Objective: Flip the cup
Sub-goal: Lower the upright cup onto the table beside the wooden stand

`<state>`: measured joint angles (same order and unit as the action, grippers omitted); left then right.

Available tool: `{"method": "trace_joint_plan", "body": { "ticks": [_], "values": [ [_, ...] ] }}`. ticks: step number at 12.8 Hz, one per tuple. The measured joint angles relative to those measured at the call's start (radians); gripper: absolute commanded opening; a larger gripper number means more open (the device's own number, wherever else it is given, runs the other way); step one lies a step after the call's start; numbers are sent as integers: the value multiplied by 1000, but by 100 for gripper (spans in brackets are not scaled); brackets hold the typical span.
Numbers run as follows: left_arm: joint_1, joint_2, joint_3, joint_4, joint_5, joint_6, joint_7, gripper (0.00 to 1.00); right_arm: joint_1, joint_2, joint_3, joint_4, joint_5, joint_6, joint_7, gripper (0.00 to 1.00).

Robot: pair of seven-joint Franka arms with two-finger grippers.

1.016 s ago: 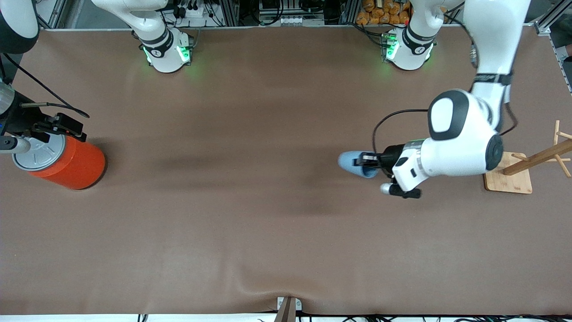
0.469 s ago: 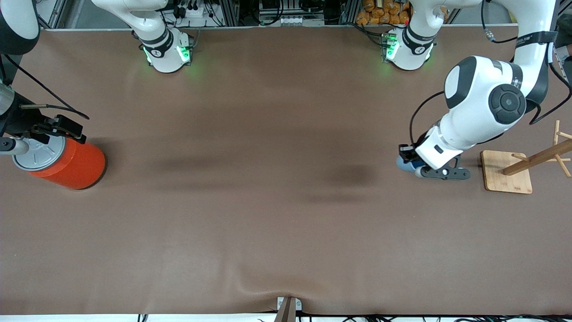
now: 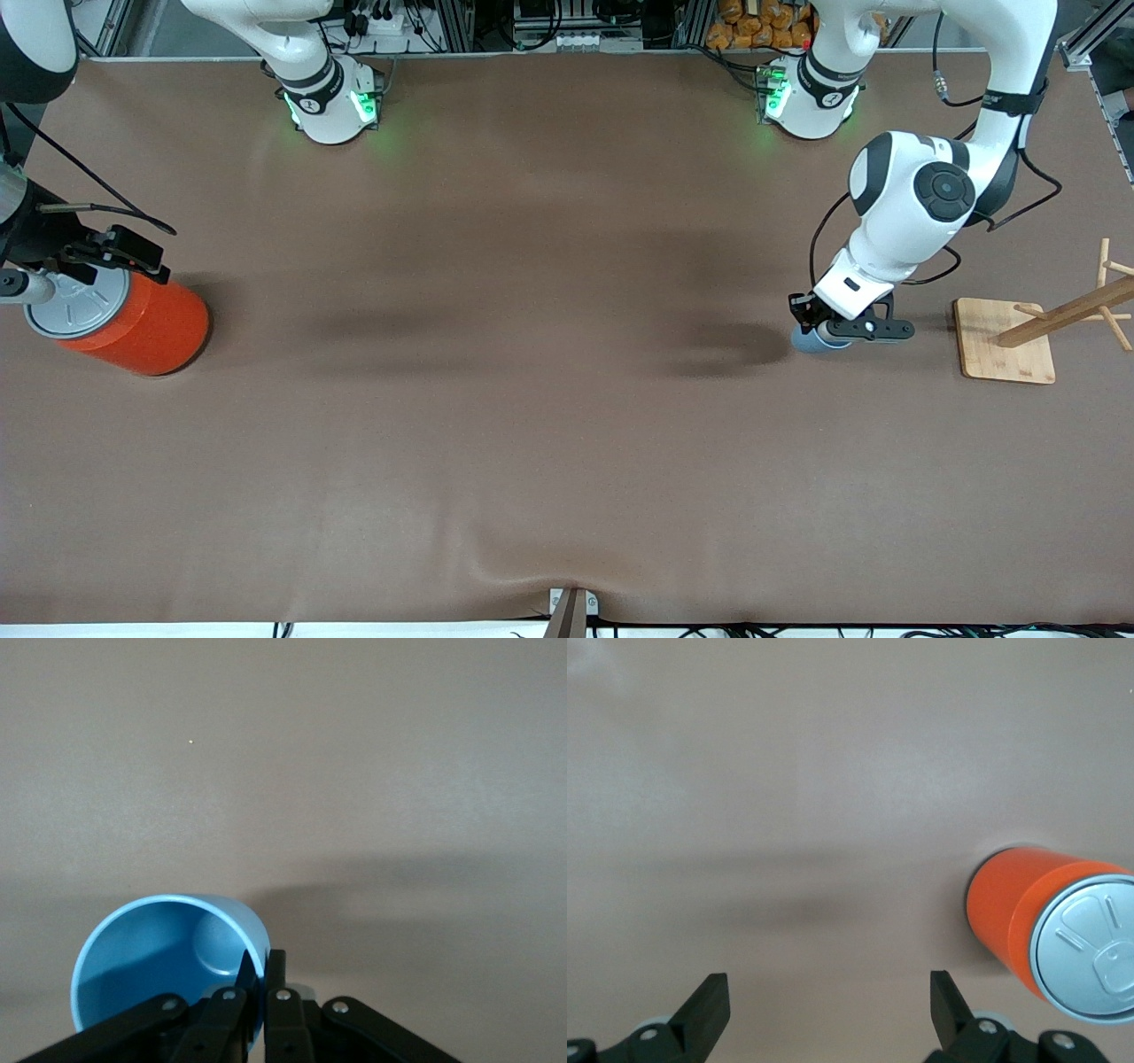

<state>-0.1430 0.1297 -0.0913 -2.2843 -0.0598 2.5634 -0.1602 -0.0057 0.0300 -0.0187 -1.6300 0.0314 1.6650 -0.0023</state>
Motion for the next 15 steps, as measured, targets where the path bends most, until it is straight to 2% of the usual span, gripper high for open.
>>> {"method": "trace_joint_plan", "body": {
  "ticks": [3,5,6,7,8,13,15],
  "values": [
    [7,16,0,-67,0,89,0,0,0,-4,0,34,0,-51,7,100],
    [7,34,0,-70,1,103,0,72,-2,-4,-2,68,0,-82,8,100],
    [8,41,0,-70,1,105,0,74,-3,-5,-3,91,0,-115,8,100],
    [9,46,0,-70,1,106,0,90,-4,-5,-4,112,0,-143,8,100],
    [12,49,0,-70,1,107,0,100,-5,-5,-5,125,0,-162,8,100],
    [17,47,0,-45,1,104,0,100,-15,-5,-7,130,-1,-203,-8,100],
    [18,34,0,3,1,34,-1,100,-15,-5,-7,130,-1,-204,-8,100]
  ]
}}
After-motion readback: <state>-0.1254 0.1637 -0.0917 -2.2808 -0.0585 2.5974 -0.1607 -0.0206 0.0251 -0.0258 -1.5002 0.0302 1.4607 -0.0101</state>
